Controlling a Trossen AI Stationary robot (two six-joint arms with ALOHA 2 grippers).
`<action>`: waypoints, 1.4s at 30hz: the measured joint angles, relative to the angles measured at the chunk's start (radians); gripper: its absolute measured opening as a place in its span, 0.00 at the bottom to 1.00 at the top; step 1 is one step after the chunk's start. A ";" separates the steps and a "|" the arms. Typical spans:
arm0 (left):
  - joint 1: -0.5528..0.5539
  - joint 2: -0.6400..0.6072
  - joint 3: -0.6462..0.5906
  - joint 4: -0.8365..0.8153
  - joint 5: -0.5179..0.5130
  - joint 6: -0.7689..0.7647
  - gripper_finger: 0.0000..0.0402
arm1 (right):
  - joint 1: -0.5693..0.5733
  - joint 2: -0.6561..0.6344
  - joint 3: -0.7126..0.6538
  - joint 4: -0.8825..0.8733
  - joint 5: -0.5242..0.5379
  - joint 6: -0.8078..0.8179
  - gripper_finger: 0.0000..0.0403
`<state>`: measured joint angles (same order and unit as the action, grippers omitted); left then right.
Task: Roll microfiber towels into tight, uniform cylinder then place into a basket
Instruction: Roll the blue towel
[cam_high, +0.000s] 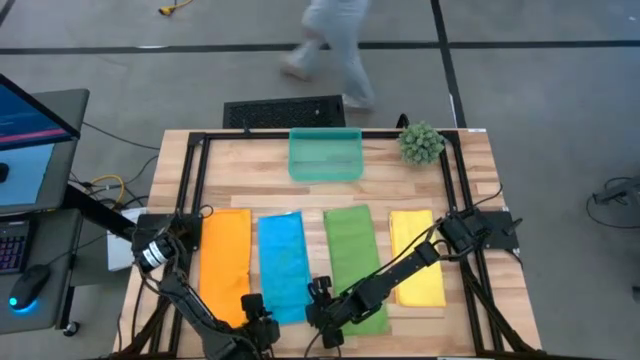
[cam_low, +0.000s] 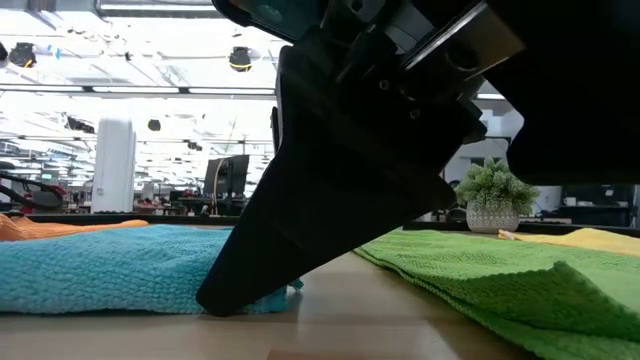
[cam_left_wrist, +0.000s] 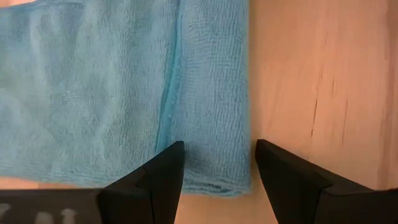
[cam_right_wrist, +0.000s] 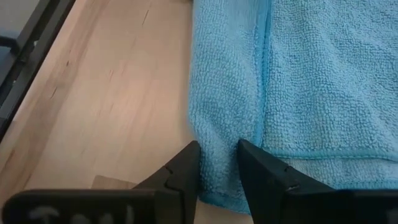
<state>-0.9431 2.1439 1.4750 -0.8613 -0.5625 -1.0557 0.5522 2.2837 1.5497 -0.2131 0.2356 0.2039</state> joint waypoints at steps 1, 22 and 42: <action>0.002 -0.002 -0.009 0.014 0.000 0.001 0.48 | 0.000 0.000 0.000 0.000 -0.001 0.000 0.33; -0.002 0.001 -0.025 -0.008 0.004 -0.079 0.02 | -0.015 0.001 0.001 0.026 -0.079 0.033 0.13; 0.021 -0.091 -0.027 -0.026 0.163 -0.136 0.01 | -0.043 -0.027 -0.001 0.039 -0.237 0.242 0.04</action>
<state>-0.9219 2.0532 1.4475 -0.8869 -0.3997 -1.1915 0.5095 2.2566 1.5486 -0.1742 -0.0012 0.4464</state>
